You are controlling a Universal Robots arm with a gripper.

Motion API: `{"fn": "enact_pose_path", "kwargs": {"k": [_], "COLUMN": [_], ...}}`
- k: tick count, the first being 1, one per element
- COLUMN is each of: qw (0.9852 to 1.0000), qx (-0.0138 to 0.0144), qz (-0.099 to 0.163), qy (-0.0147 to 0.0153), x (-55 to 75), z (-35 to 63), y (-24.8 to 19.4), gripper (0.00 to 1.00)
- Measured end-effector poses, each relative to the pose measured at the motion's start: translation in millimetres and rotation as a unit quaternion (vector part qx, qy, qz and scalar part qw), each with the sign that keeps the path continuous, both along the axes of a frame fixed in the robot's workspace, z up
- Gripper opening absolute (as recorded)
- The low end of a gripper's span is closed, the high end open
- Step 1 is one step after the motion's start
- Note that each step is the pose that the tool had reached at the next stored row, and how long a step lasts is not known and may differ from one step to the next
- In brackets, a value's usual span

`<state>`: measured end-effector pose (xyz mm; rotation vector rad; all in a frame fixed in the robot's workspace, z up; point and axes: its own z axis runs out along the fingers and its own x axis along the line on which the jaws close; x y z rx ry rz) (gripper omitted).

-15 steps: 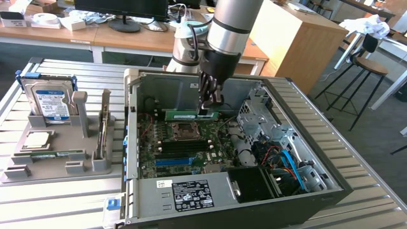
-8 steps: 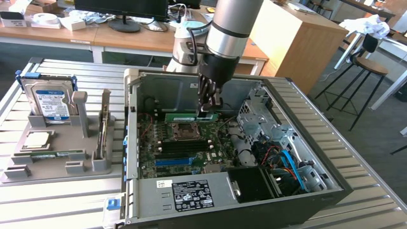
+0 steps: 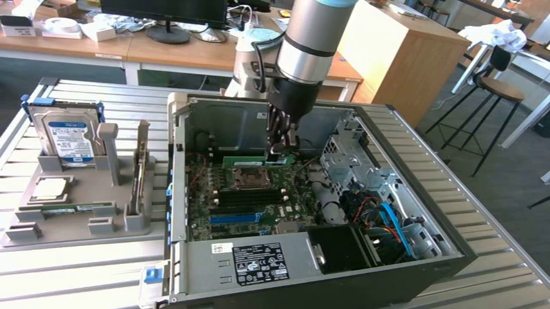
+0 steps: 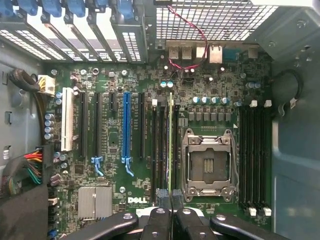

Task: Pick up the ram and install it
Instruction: 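Insert the ram into the slot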

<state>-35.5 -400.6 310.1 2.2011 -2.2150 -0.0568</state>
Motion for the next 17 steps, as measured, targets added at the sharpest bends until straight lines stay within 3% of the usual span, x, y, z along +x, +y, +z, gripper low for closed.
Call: {"fn": "enact_pose_path", "kwargs": {"k": [17], "qw": [1.0], "qx": [0.0], "qz": [0.0], "qy": [-0.0007], "x": [0.0], "z": [-19.3], "y": [0.0], "gripper": [0.11]}}
